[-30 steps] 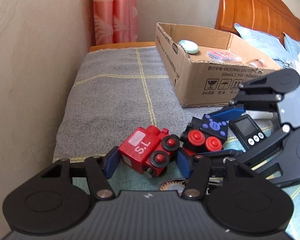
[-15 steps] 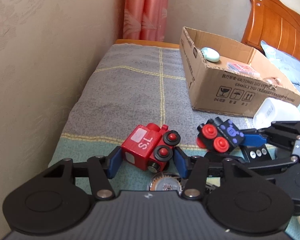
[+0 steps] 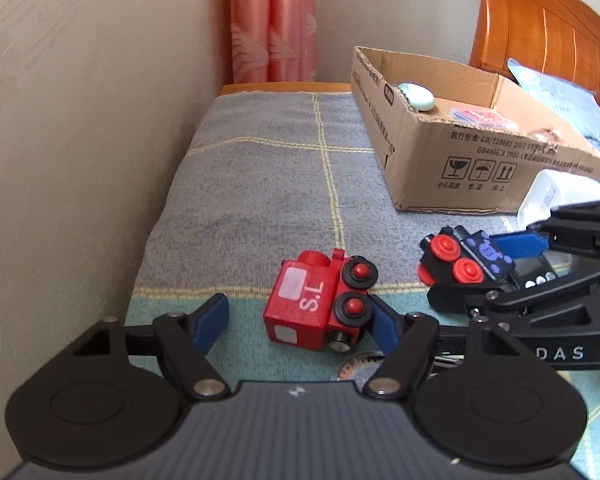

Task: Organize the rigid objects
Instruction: 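Grasp the black train car with right tool while left tool holds the red train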

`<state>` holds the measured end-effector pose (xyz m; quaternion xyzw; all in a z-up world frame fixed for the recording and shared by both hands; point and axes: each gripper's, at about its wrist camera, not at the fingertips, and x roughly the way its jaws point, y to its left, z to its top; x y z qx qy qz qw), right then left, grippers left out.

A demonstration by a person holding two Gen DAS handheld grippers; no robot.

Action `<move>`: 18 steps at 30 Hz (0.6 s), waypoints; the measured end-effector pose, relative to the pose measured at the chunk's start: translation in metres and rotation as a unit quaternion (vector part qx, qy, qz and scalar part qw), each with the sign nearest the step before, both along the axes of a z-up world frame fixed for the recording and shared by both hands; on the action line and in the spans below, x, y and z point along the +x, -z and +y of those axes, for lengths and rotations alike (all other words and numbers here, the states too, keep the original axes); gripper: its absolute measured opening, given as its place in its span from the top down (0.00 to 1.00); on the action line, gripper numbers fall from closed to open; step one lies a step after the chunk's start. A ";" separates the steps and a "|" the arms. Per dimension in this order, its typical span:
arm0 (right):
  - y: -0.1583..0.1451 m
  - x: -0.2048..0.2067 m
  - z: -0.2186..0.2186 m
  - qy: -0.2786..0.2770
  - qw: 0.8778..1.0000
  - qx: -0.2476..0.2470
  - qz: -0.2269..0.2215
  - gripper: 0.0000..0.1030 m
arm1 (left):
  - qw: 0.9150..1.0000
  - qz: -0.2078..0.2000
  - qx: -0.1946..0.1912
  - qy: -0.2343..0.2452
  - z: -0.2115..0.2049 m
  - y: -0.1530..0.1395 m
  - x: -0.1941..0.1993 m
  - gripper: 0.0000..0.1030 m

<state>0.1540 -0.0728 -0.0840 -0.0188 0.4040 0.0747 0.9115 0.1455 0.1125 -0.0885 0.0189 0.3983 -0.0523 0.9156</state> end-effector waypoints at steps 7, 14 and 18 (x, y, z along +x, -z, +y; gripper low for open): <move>0.001 0.005 0.001 -0.003 1.000 -0.016 -0.004 0.40 | 0.999 -0.012 0.009 0.044 -0.005 -0.001 0.006 0.46; 0.000 0.007 0.005 0.001 1.000 -0.024 -0.002 0.40 | 0.999 0.000 -0.011 0.035 -0.004 -0.004 0.008 0.53; -0.001 0.007 0.006 -0.001 1.000 -0.030 -0.003 0.46 | 1.000 0.004 -0.012 0.028 0.000 -0.008 0.008 0.53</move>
